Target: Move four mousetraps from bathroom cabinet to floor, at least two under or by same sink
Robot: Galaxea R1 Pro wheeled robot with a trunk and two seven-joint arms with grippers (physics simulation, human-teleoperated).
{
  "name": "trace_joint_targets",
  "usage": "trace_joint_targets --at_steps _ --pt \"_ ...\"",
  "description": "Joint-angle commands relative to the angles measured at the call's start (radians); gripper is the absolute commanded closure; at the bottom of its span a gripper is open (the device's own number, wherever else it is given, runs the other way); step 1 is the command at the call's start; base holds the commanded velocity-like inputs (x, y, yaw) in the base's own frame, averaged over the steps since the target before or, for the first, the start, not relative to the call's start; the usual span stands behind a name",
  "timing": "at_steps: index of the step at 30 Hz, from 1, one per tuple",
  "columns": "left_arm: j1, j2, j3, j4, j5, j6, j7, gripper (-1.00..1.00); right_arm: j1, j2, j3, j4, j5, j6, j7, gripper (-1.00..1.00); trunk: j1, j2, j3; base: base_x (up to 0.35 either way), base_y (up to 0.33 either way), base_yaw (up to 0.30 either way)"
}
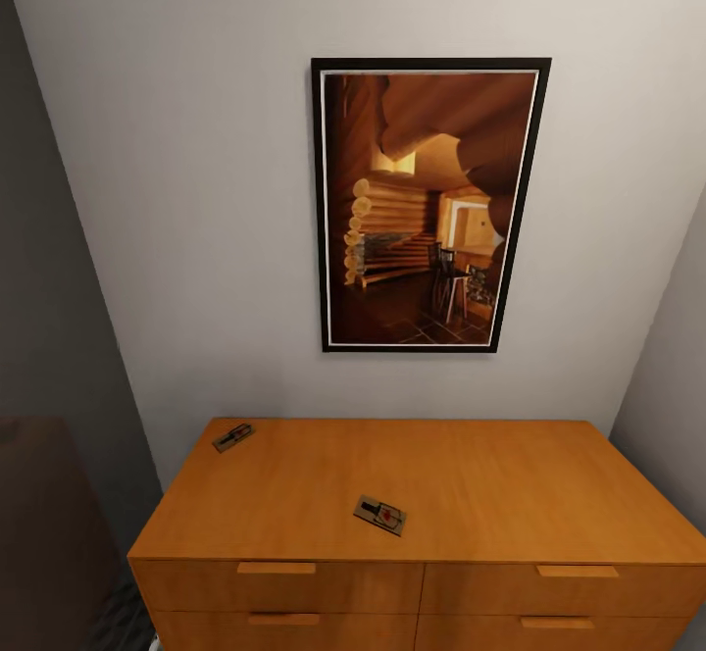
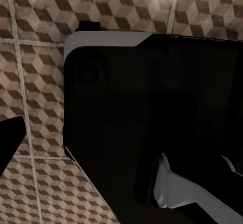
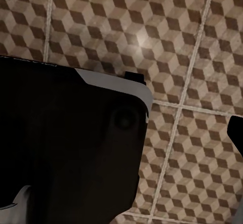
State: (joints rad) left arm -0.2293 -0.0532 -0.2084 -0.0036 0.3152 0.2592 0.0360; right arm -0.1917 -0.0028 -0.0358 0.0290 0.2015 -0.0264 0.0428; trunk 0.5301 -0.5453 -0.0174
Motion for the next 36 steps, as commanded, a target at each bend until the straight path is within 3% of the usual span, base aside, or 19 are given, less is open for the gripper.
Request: trace_joint_targets --at_steps 1,11,19,24,29,36 --pt "-0.001 0.000 -0.008 -0.001 0.011 0.004 0.004 -1.00 -0.002 0.000 -0.004 0.003 0.007 -0.003 0.002 -1.00 0.000 -0.002 -0.002 0.000 0.000 0.000" --pt "-0.001 0.005 -0.012 -0.007 0.002 -0.030 0.014 -1.00 -0.002 -0.007 -0.004 -0.003 0.012 -0.010 0.007 -1.00 0.000 -0.002 -0.002 0.000 0.000 0.000" --pt "-0.001 0.003 -0.015 -0.012 -0.003 -0.184 0.013 -1.00 -0.005 -0.008 -0.007 -0.015 0.011 -0.014 0.039 -1.00 0.000 -0.002 -0.002 0.000 0.000 0.000" --pt "-0.001 0.002 -0.016 -0.007 -0.001 -0.205 0.013 -1.00 -0.003 -0.003 -0.004 -0.016 0.013 -0.018 0.041 -1.00 0.000 -0.002 -0.002 0.000 0.000 0.000" --pt "-0.001 0.002 -0.017 -0.002 0.002 -0.179 0.012 -1.00 -0.002 -0.003 -0.003 -0.016 0.014 -0.018 0.038 -1.00 0.000 -0.002 -0.002 0.000 0.000 0.000" --pt "-0.001 0.001 -0.015 -0.004 0.002 -0.056 0.015 -1.00 -0.002 -0.004 -0.003 -0.015 0.013 -0.017 0.035 -1.00 0.000 -0.002 -0.002 -0.021 0.000 0.000"
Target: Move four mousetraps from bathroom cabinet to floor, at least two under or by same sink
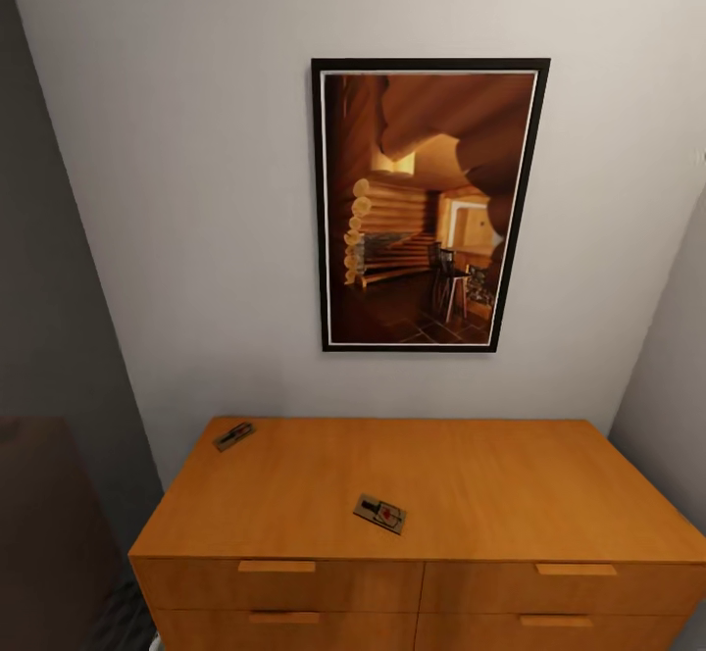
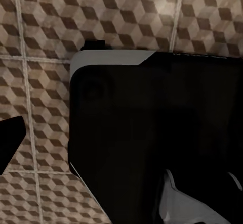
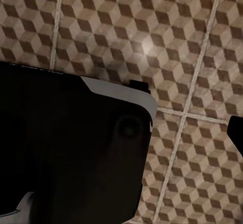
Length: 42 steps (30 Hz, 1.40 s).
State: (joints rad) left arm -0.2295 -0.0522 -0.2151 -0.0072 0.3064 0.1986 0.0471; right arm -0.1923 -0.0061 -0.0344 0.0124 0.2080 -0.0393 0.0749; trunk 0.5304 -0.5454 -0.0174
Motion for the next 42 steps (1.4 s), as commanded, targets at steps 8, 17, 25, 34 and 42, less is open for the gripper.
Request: trace_joint_targets --at_steps 8,17,25,34,42 --pt "-0.001 -0.002 -0.006 0.001 0.012 0.030 0.000 -1.00 -0.001 0.000 -0.004 0.001 0.007 -0.003 0.002 -1.00 0.000 -0.002 -0.002 -0.252 0.000 0.000" --pt "-0.001 -0.002 -0.006 0.002 0.013 0.024 -0.005 -1.00 -0.001 0.000 -0.004 0.001 0.006 -0.003 0.002 -1.00 0.000 -0.002 -0.002 -0.336 0.000 0.000" --pt "-0.001 0.002 0.001 -0.008 0.014 0.014 -0.005 -1.00 -0.002 -0.005 -0.007 0.001 0.006 0.006 0.007 -1.00 0.000 -0.002 -0.002 -0.126 0.000 0.000" --pt "-0.001 0.003 -0.007 -0.221 0.008 0.029 0.002 -1.00 -0.005 -0.015 -0.016 -0.217 -0.024 0.140 0.014 -1.00 0.000 -0.002 -0.002 -0.005 0.000 0.000" --pt "-0.001 0.009 -0.012 -0.590 0.001 0.222 0.003 -1.00 -0.004 -0.016 -0.034 -0.676 -0.035 0.511 0.018 -1.00 0.000 -0.002 -0.002 0.000 0.000 0.000"
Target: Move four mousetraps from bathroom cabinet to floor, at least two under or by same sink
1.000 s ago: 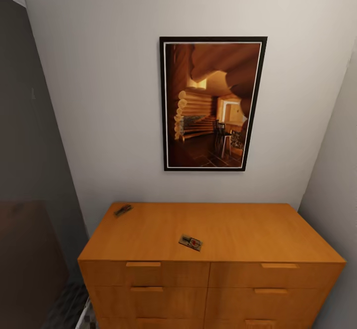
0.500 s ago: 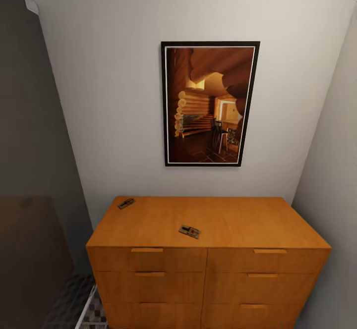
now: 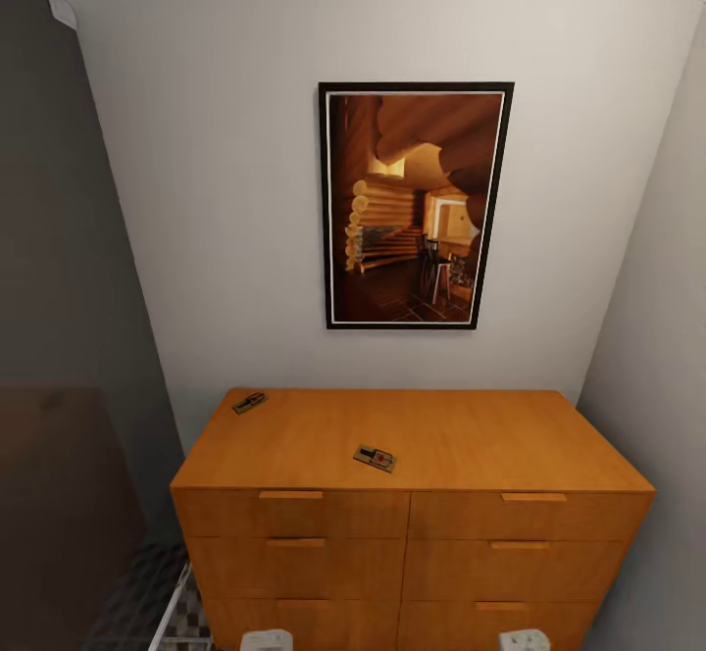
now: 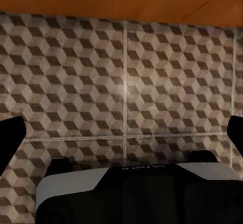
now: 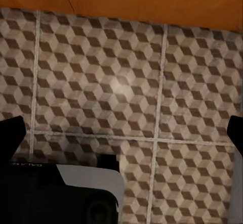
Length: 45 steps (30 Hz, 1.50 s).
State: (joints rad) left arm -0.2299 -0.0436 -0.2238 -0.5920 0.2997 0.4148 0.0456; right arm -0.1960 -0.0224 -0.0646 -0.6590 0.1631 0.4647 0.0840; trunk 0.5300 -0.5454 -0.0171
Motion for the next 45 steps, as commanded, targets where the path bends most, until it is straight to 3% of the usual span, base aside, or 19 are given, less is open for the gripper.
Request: trace_joint_targets --at_steps 1,5,6,11,12,23,24,29,33,37,41,44,45 --pt "0.000 0.004 -0.004 -0.035 0.008 0.023 0.005 -1.00 0.000 0.001 -0.005 -0.031 0.010 0.028 0.009 -1.00 0.000 -0.002 -0.002 0.000 0.000 0.000" --pt "0.000 0.021 -0.004 -0.185 0.006 0.108 0.005 -1.00 0.001 0.001 -0.006 -0.148 0.010 0.114 0.009 -1.00 0.000 -0.002 -0.002 0.000 0.000 0.000" --pt "0.000 0.026 -0.005 -0.263 0.005 0.159 0.005 -1.00 0.000 0.001 -0.007 -0.208 0.010 0.153 0.009 -1.00 0.000 -0.002 -0.002 0.000 0.000 0.000" --pt "0.000 0.030 -0.005 -0.406 -0.004 0.257 0.005 -1.00 -0.001 0.001 -0.007 -0.337 0.011 0.229 0.010 -1.00 0.000 -0.002 -0.002 0.000 0.000 0.000" --pt "0.000 0.031 -0.005 -0.498 -0.013 0.319 0.005 -1.00 -0.002 0.001 -0.007 -0.444 0.011 0.290 0.010 -1.00 0.000 -0.002 -0.002 0.000 0.000 0.000" --pt "0.000 0.031 -0.005 -0.747 -0.023 0.491 0.005 -1.00 -0.002 0.003 -0.008 -0.758 0.009 0.538 0.010 -1.00 0.000 -0.002 -0.002 0.000 0.000 0.000" --pt "0.000 0.030 -0.005 -0.810 -0.023 0.528 0.005 -1.00 -0.002 0.002 -0.008 -0.815 0.007 0.582 0.010 -1.00 0.000 -0.002 -0.002 0.000 0.000 0.000" --pt "0.000 0.030 -0.009 -0.913 -0.024 0.583 0.005 -1.00 -0.002 0.003 -0.014 -0.869 0.005 0.582 0.010 -1.00 0.000 -0.002 -0.002 0.000 0.000 0.000" --pt "-0.001 0.024 -0.009 -0.938 -0.024 0.595 0.005 -1.00 0.000 0.003 -0.016 -0.896 0.005 0.582 0.010 -1.00 0.000 -0.002 -0.002 0.000 0.000 0.000" --pt "-0.003 -0.007 -0.013 -0.950 -0.025 0.598 0.006 -1.00 -0.006 0.004 -0.016 -0.908 0.005 0.582 0.009 -1.00 0.000 -0.002 -0.002 0.000 0.000 0.000" --pt "-0.012 -0.018 -0.014 -0.952 -0.025 0.596 0.006 -1.00 -0.037 0.004 -0.017 -0.909 0.005 0.582 0.009 -1.00 0.000 -0.002 -0.002 0.000 0.000 0.000" --pt "-0.076 -0.026 -0.013 -0.953 -0.025 0.593 0.006 -1.00 -0.094 0.005 -0.017 -0.909 0.005 0.582 0.009 -1.00 0.000 -0.002 -0.002 0.000 0.000 0.000" --pt "-0.138 -0.028 -0.012 -0.952 -0.025 0.595 0.006 -1.00 -0.147 0.009 -0.017 -0.909 0.005 0.582 0.007 -1.00 0.000 -0.002 -0.002 0.000 0.000 0.000"
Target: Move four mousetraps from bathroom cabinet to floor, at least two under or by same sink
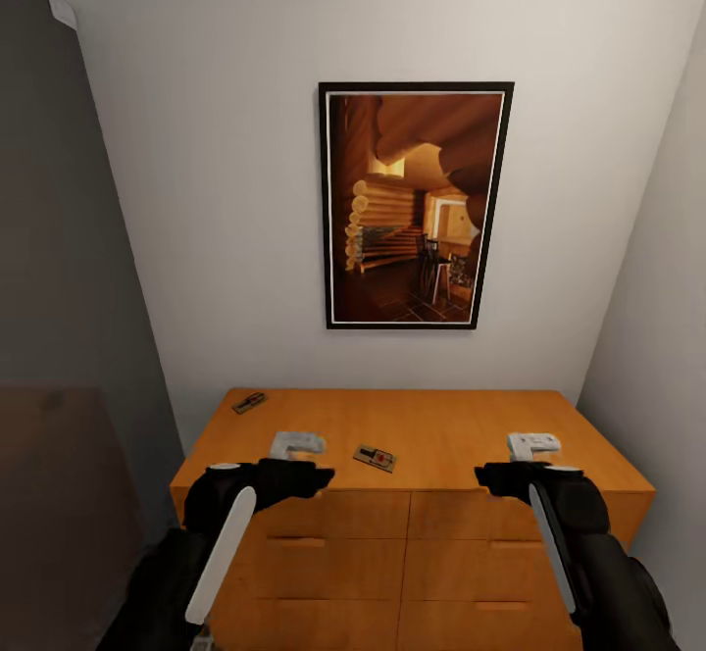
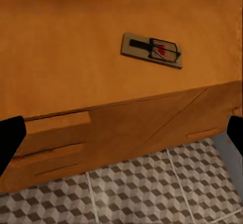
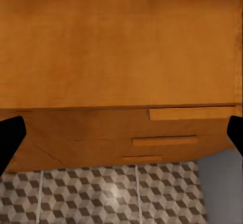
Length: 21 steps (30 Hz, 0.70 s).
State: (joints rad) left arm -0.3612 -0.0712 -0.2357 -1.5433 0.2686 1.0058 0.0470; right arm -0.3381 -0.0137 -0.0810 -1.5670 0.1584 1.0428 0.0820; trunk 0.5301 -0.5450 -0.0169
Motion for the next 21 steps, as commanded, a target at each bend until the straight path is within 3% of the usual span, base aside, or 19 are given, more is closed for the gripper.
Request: trace_joint_targets --at_steps 1,4,10,14,16,21 --pt "-0.059 0.000 0.002 0.001 0.006 0.006 0.005 -1.00 -0.048 0.002 0.000 0.001 0.011 0.004 0.006 -1.00 0.000 -0.002 -0.002 0.000 0.000 0.000" --pt "-0.177 0.006 0.007 0.007 0.004 0.005 0.009 -1.00 -0.158 0.008 0.002 0.012 0.014 0.004 0.000 -1.00 0.000 -0.002 -0.002 0.000 0.000 0.000" --pt "-0.276 0.019 0.020 0.019 -0.025 0.001 0.020 -1.00 -0.262 0.030 0.003 0.059 0.013 0.004 -0.003 -1.00 0.000 -0.002 -0.002 0.000 0.000 0.000" --pt "-0.360 0.028 0.061 0.068 -0.072 0.001 0.024 -1.00 -0.342 0.057 0.003 0.139 0.014 0.004 -0.007 -1.00 0.000 -0.002 -0.002 0.000 0.000 0.000" --pt "-0.390 0.031 0.082 0.107 -0.089 0.001 0.025 -1.00 -0.371 0.068 0.003 0.181 0.015 0.004 -0.011 -1.00 0.000 -0.002 -0.002 0.000 0.000 0.000" --pt "-0.451 0.053 0.130 0.296 -0.159 0.002 0.025 -1.00 -0.444 0.110 0.003 0.325 0.020 0.004 -0.044 -1.00 0.000 -0.002 -0.002 0.000 0.000 0.000"
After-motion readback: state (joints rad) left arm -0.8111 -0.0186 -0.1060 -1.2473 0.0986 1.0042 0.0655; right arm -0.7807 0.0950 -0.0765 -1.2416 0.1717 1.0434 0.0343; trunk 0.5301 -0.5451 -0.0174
